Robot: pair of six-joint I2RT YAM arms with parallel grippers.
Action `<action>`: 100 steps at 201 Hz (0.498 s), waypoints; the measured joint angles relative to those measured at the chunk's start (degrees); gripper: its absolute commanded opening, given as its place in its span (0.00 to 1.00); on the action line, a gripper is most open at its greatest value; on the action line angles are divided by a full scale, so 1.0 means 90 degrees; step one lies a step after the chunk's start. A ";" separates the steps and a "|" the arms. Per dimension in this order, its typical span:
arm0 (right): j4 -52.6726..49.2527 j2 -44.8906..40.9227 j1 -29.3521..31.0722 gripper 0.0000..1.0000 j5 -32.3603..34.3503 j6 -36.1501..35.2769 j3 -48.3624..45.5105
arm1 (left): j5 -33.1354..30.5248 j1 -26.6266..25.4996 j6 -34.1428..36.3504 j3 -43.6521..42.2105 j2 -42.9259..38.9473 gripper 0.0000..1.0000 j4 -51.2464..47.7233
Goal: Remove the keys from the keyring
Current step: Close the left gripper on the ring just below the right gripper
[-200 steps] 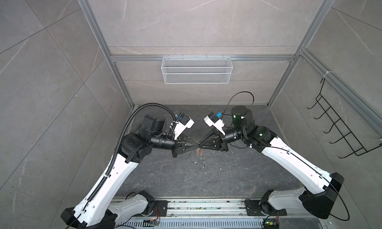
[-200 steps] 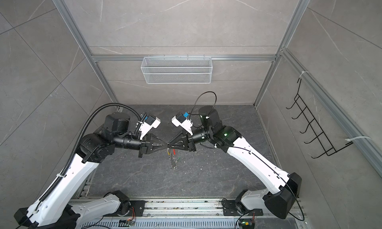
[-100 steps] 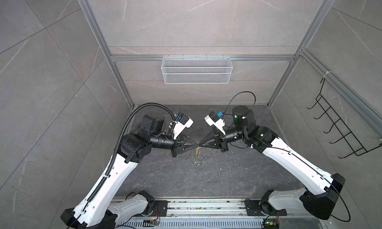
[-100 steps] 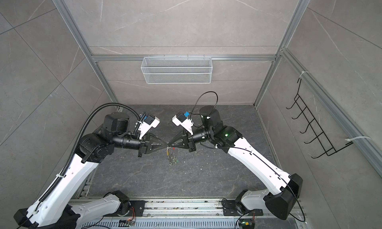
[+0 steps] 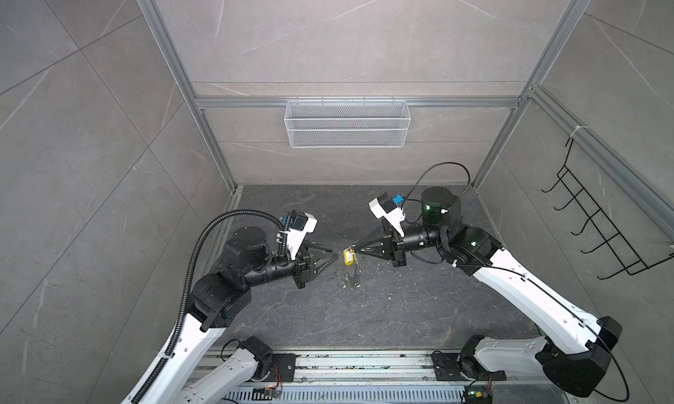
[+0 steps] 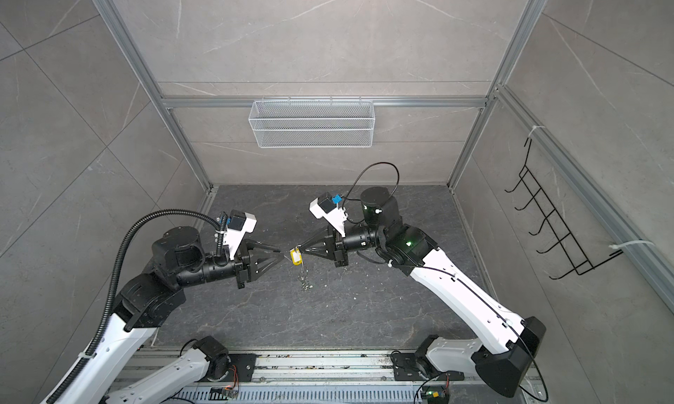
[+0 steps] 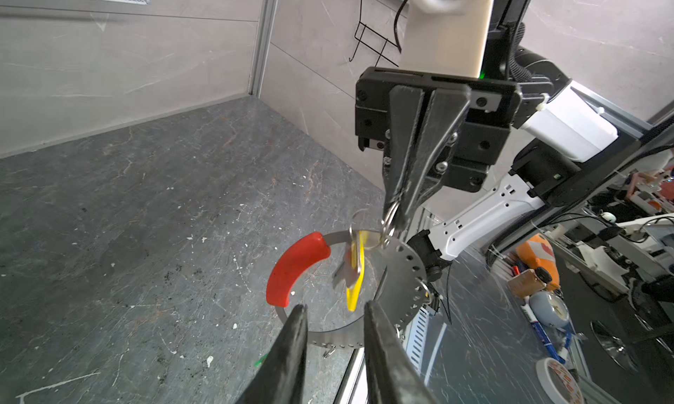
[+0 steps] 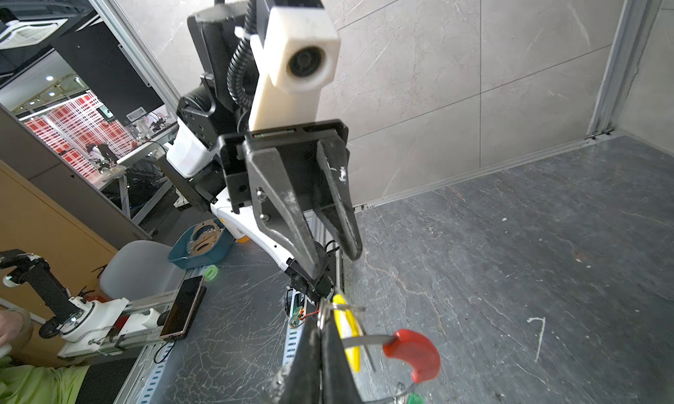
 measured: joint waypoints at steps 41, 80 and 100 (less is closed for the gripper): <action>0.0075 -0.0007 -0.0012 0.00 0.0066 0.0109 0.0000 | -0.0180 -0.0051 -0.0199 -0.0673 -0.0158 0.36 0.1008; 0.0206 -0.0007 -0.0012 0.00 0.0063 0.0228 0.0000 | 0.0022 -0.0070 -0.0226 -0.0850 -0.0085 0.39 0.1681; 0.0226 -0.0007 -0.0012 0.00 0.0061 0.0289 -0.0002 | 0.0243 -0.0070 -0.0226 -0.0852 -0.0012 0.39 0.1953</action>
